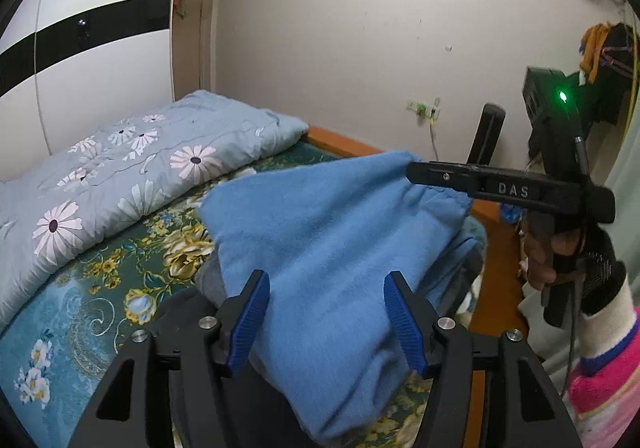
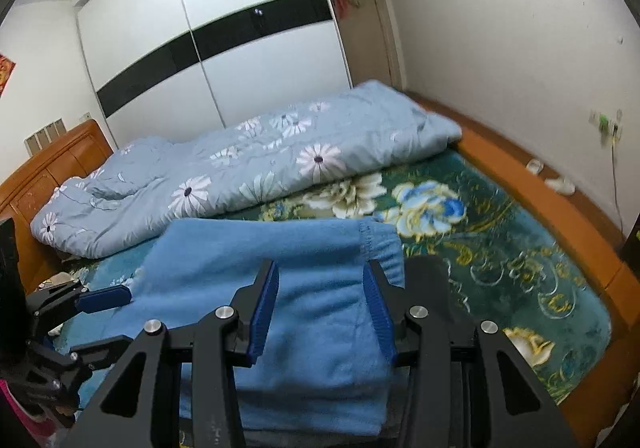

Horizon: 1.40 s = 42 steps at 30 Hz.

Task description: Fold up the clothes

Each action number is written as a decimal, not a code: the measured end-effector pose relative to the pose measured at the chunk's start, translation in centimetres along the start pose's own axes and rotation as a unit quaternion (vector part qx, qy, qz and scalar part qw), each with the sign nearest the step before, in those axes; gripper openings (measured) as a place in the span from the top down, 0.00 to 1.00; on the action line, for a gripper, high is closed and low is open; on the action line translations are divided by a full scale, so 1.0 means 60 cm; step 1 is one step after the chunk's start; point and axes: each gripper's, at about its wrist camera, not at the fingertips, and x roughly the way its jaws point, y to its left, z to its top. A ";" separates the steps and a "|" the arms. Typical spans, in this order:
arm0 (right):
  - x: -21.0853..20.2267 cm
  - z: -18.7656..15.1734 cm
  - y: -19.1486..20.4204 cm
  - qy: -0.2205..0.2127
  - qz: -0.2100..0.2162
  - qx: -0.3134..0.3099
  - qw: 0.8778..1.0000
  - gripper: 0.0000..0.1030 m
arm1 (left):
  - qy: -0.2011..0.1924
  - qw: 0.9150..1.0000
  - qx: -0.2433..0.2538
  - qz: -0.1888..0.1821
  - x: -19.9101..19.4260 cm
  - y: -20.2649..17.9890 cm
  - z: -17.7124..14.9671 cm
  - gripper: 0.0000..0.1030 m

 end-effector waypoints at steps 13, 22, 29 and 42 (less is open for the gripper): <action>-0.093 -0.123 0.117 -0.055 -0.019 -0.006 0.998 0.33 | -0.018 0.998 -0.019 0.048 -0.077 0.022 -0.085 0.32; -0.056 -0.205 0.147 -0.025 -0.042 0.006 0.999 0.24 | -0.010 0.998 -0.032 0.056 -0.099 0.030 -0.154 0.17; -0.039 -0.254 0.169 -0.017 -0.060 0.030 0.998 0.20 | -0.025 0.996 -0.062 0.060 -0.125 0.052 -0.204 0.00; -0.024 -0.303 0.210 -0.029 -0.078 0.041 0.996 0.13 | -0.019 0.994 -0.091 0.062 -0.157 0.089 -0.278 0.00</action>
